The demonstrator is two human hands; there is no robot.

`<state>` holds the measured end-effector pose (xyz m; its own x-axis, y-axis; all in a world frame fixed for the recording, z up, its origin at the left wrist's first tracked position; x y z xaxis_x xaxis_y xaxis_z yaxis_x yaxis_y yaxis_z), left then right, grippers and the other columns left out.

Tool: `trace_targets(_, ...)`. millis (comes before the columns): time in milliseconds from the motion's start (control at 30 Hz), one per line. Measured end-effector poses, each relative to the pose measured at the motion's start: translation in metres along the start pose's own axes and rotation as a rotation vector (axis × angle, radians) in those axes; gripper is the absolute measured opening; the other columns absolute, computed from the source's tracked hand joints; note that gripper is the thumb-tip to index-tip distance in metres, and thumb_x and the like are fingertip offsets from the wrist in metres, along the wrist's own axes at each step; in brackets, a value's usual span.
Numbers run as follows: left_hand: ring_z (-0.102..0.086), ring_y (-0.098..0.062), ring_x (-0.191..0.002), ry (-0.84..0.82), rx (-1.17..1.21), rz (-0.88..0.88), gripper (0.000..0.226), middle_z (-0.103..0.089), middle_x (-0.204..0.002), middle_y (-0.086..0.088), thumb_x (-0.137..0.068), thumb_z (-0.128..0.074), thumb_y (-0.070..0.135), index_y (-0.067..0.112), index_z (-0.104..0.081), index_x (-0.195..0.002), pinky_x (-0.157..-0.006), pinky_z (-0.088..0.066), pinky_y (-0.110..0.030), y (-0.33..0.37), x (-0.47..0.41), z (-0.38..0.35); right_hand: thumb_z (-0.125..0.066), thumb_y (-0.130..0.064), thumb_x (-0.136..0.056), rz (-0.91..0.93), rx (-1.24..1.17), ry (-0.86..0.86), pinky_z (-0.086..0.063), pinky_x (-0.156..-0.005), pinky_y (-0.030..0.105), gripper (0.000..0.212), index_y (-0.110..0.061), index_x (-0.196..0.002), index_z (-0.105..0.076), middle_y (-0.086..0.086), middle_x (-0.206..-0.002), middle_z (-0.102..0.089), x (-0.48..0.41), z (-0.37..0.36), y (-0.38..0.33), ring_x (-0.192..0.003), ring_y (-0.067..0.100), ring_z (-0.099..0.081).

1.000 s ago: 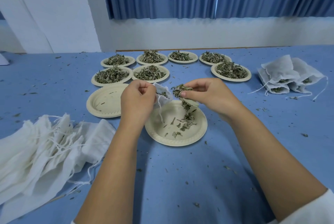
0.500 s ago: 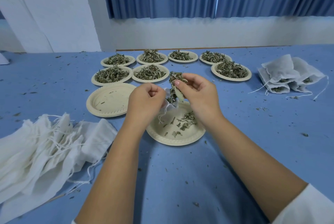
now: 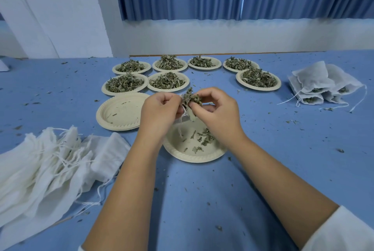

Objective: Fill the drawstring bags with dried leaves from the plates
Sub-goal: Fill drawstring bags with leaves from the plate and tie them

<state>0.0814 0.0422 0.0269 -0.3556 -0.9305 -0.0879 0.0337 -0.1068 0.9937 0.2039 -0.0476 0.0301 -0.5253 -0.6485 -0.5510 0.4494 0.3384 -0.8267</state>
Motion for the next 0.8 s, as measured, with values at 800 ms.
trace_targets(800,-0.068,-0.02,-0.074,-0.08,-0.242,-0.11,0.012,-0.07,-0.079,-0.004,-0.091,-0.06,0.013,0.017,-0.069,-0.084,-0.073,-0.06,-0.039,-0.006,-0.002,-0.008,-0.054,-0.007,-0.083,-0.089,0.459,-0.509,-0.043,-0.059,0.03,0.018,-0.008,-0.087,-0.072,0.013,-0.068,-0.062,-0.003,-0.005,0.011,-0.054,0.006,-0.045)
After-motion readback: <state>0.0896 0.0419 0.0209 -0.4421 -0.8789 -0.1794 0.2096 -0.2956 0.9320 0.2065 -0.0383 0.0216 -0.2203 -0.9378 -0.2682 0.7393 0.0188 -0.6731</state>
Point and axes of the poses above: each hand's wrist, its own x-axis away from the middle knuckle, its own z-axis out of the back of the hand, y = z × x, the point moved 5 cm from there along -x, towards the middle knuckle
